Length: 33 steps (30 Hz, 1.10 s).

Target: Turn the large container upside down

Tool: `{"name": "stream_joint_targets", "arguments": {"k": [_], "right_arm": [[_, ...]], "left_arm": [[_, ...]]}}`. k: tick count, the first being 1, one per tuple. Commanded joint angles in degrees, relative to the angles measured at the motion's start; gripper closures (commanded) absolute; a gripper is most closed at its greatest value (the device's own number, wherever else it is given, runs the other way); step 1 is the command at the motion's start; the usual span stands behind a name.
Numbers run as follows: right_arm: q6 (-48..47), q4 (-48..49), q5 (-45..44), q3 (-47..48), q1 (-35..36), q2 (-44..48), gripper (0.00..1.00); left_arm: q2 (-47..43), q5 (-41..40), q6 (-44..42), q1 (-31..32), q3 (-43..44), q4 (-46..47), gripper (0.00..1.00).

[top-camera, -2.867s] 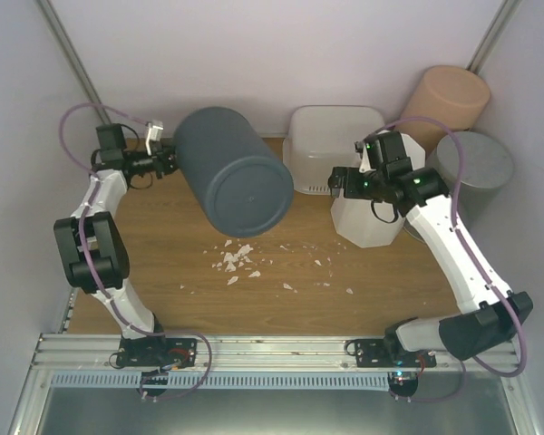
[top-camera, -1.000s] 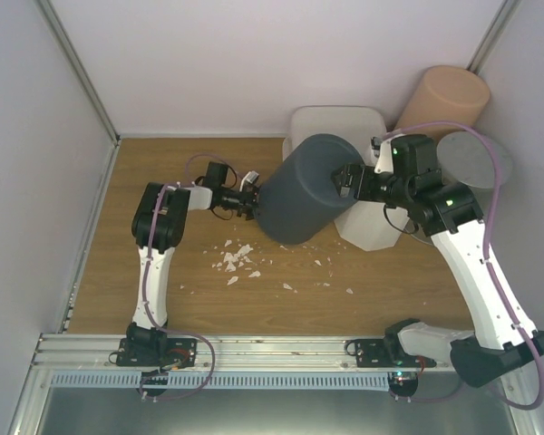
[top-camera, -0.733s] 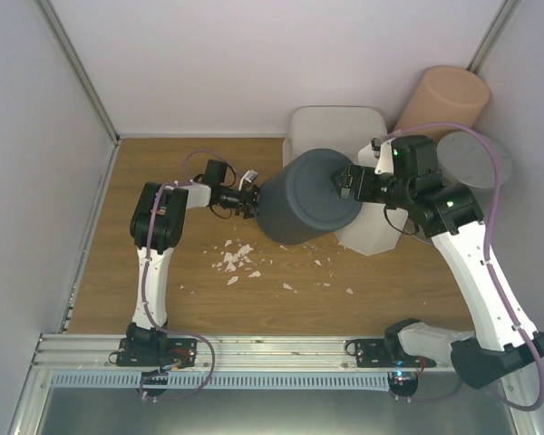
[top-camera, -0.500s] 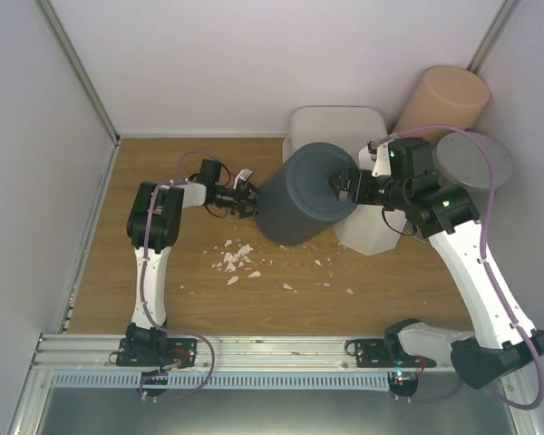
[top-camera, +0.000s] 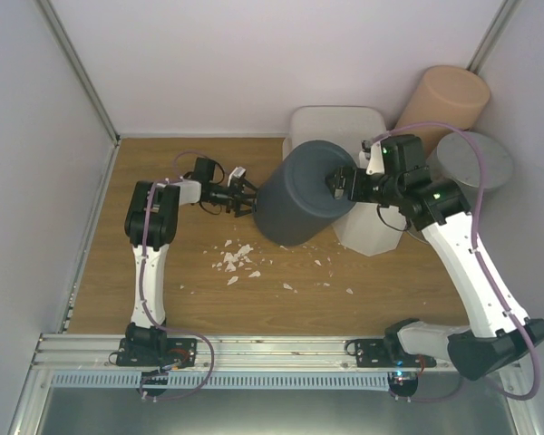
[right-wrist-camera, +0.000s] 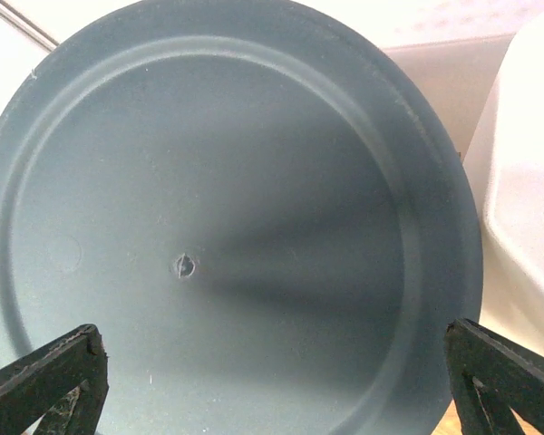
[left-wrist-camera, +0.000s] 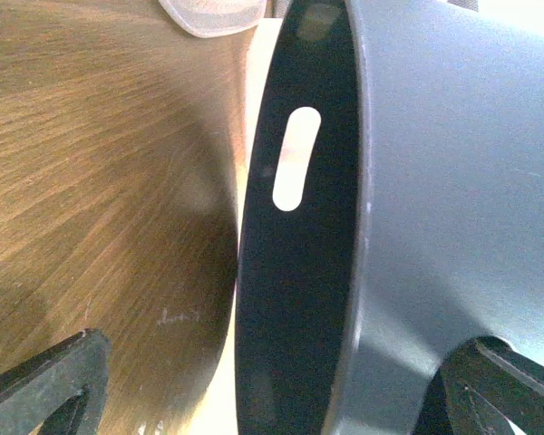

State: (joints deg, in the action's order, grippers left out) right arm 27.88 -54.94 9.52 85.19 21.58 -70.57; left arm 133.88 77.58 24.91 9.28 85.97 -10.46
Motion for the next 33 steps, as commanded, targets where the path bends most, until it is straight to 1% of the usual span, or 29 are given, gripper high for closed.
{"name": "stream_joint_targets", "arguments": {"k": [1,5,11,16,17,19,22,24,28,30,33], "right_arm": [[-0.41,1.48,0.57,0.87,0.13,-0.73,0.0],[-0.07,2.64,1.5,1.1,0.29,-1.77,0.0],[-0.23,3.86,2.25,2.56,0.39,-2.54,0.0],[-0.36,5.13,2.87,2.75,0.39,-2.6,0.0],[-0.29,5.28,2.87,2.81,0.39,-2.5,0.0],[-0.28,5.29,2.58,3.15,0.39,-2.28,0.0],[-0.25,4.65,1.4,4.1,0.39,-1.68,0.0],[-0.13,3.82,0.98,4.63,0.43,-1.18,0.0],[0.38,2.89,0.59,3.91,0.4,0.56,0.0],[0.78,2.76,0.42,2.89,0.39,1.79,0.0],[1.12,2.85,0.24,1.49,0.4,3.06,0.0]], "left_arm": [[6.32,-5.75,-2.89,-3.04,-0.75,-4.66,0.01],[8.31,-3.29,-3.68,-5.26,1.3,-7.28,0.01],[8.38,-0.22,-3.11,-7.25,2.28,-7.05,0.01],[6.68,-1.63,-3.57,-9.09,4.13,-7.4,0.01],[6.28,-2.32,-4.19,-10.72,4.56,-7.82,0.01],[5.11,-4.28,-6.36,-11.51,4.97,-9.66,0.01],[3.02,-4.71,-10.17,-11.21,4.46,-14.07,0.01],[1.8,-4.06,-13.93,-11.06,4.49,-19.28,0.01],[0.2,-4.59,-25.88,-10.91,5.43,-31.19,0.01],[-0.14,-3.37,-29.87,-10.81,5.22,-37.05,0.01],[-0.22,-0.61,-34.24,-9.82,3.72,-41.69,0.01]]}}
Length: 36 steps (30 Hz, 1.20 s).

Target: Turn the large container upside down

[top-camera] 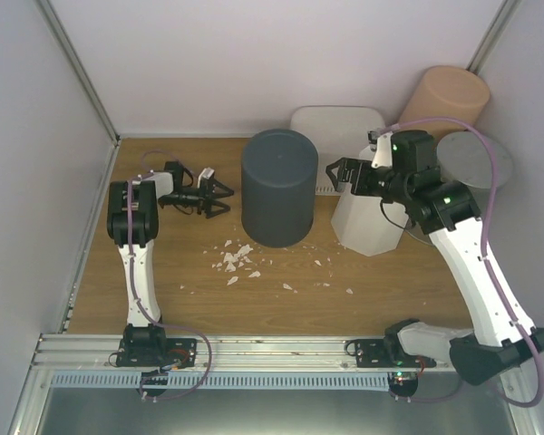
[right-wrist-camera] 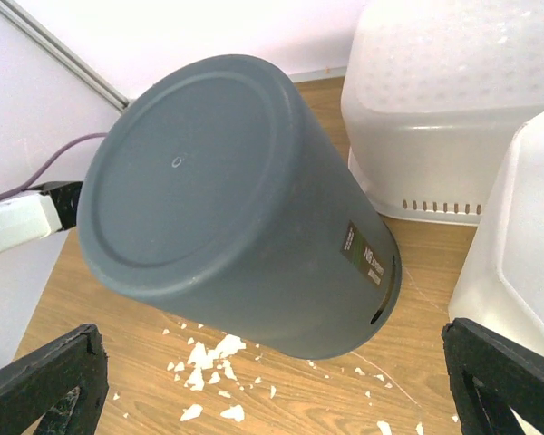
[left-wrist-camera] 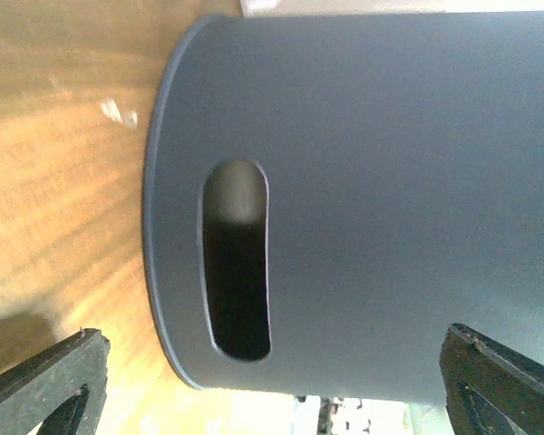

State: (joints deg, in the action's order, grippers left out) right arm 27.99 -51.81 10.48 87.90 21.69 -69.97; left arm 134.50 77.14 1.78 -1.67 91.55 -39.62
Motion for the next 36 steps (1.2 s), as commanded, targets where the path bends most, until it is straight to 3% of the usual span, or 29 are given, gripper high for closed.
{"name": "stream_joint_targets", "arguments": {"k": [1,8,12,26,36], "right_arm": [[1.09,-0.19,-0.72,-1.58,0.3,2.67,0.0],[1.03,-0.56,-0.49,-2.64,0.3,3.61,0.0],[1.19,-1.02,-1.23,-3.57,0.29,4.46,0.0],[0.24,-0.05,-1.93,-3.13,0.23,7.18,0.0],[-0.54,0.5,-6.13,-4.3,0.28,8.23,0.0]], "left_arm": [[-0.38,0.23,-12.42,2.67,-1.96,-13.64,0.01],[4.34,3.91,-12.93,9.82,3.38,-16.16,0.01],[4.55,3.5,-8.79,12.43,5.92,-12.88,0.01],[4.05,4.08,0.94,15.3,5.09,-3.37,0.01],[2.14,2.53,-0.73,14.46,5.84,-5.01,0.01]]}}
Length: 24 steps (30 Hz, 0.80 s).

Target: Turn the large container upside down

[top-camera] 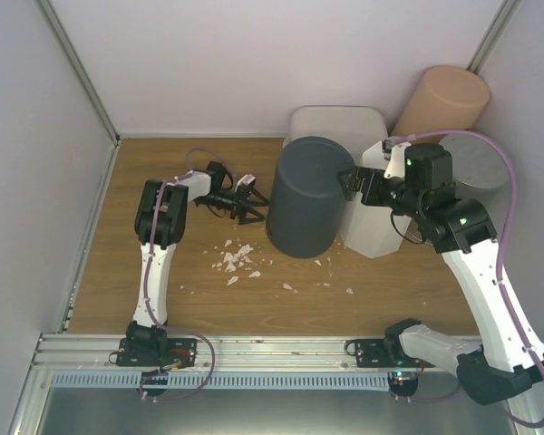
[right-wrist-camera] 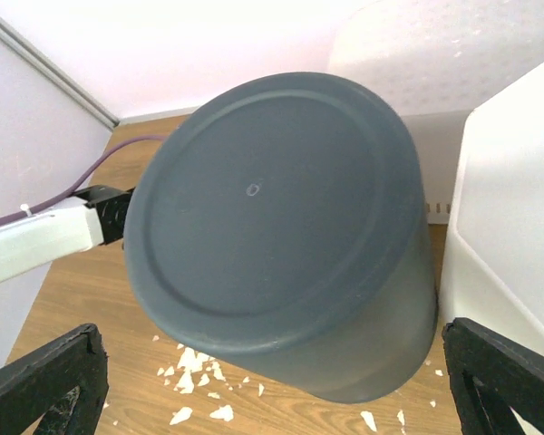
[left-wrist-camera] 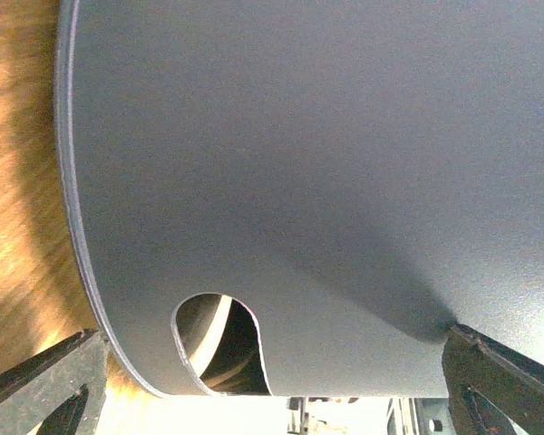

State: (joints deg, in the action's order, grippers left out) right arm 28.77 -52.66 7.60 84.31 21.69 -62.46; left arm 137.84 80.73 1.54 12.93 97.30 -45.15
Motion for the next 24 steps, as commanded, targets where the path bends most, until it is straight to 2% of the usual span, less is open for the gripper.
{"name": "stream_joint_targets", "arguments": {"k": [1,7,13,18,24], "right_arm": [[-1.35,1.43,-4.28,-0.94,0.23,0.86,0.0],[-1.12,3.94,-8.49,-4.43,0.23,3.54,0.0],[-1.31,5.16,-13.21,-4.86,0.22,6.88,0.0],[-2.72,4.48,-15.5,-3.56,0.24,8.39,0.0],[-3.87,3.38,-16.98,-3.5,0.26,9.02,0.0]], "left_arm": [[-1.77,-1.24,-1.08,-0.68,-0.18,-0.33,0.01],[-6.61,-5.65,-10.23,-6.0,-0.33,-7.69,0.01],[-14.41,-11.62,-13.3,-12.58,-1.27,-8.92,0.01],[-25.58,-21.1,-12.17,-18.23,-3.51,-1.79,0.01],[-42.62,-38.95,-5.65,-22.22,-13.97,16.52,0.01]]}}
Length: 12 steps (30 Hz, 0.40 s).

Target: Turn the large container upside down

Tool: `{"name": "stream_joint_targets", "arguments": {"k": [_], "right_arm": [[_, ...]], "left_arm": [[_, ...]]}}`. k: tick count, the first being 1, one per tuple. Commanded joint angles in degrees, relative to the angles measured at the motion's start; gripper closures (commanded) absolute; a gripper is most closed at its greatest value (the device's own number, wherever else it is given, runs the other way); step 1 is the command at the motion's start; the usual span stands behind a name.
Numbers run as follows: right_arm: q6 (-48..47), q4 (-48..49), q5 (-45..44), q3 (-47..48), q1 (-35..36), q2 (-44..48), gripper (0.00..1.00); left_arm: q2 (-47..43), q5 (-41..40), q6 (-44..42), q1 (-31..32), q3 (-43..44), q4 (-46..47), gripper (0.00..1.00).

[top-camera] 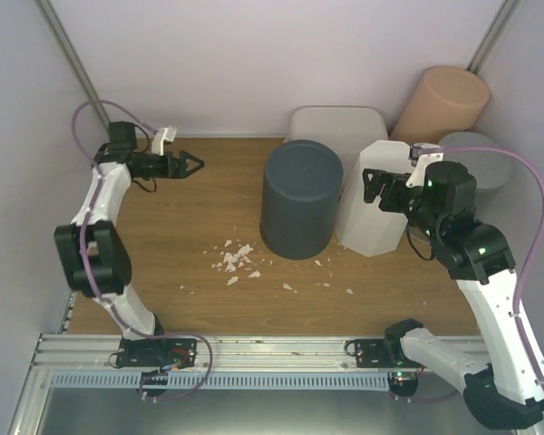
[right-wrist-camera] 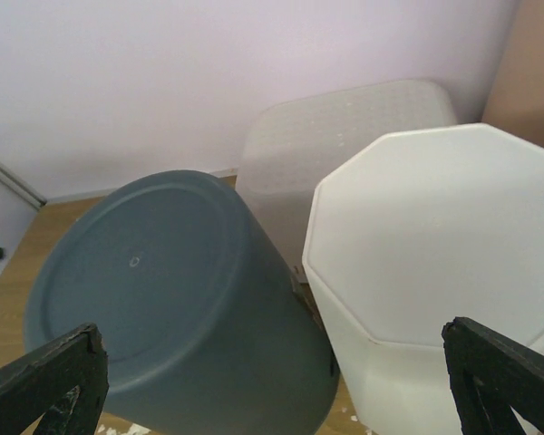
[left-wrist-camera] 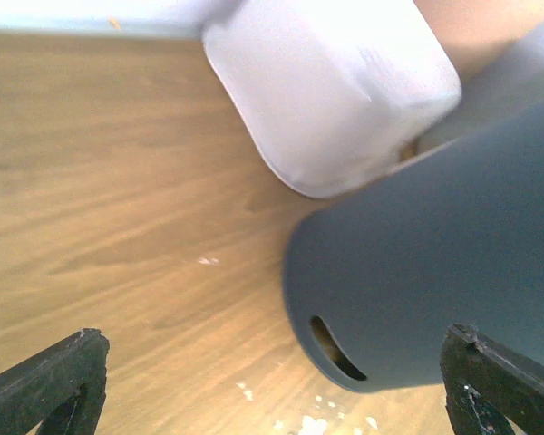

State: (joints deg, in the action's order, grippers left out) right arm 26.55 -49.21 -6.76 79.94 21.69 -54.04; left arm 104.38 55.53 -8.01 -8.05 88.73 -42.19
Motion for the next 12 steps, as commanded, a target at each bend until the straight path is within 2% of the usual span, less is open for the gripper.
{"name": "stream_joint_targets", "arguments": {"k": [1,6,12], "right_arm": [[-1.72,-0.5,-2.92,0.9,0.21,0.55,0.0],[-1.31,-2.33,-4.09,0.5,0.24,0.39,0.0],[-0.78,-2.49,-4.91,-0.29,0.2,1.16,0.0]], "left_arm": [[-11.5,-15.78,4.63,-1.87,-7.27,16.45,0.01],[-24.04,-28.35,7.54,-3.53,-17.13,28.98,0.01],[-26.29,-31.41,6.0,-4.67,-17.66,27.66,0.01]]}}
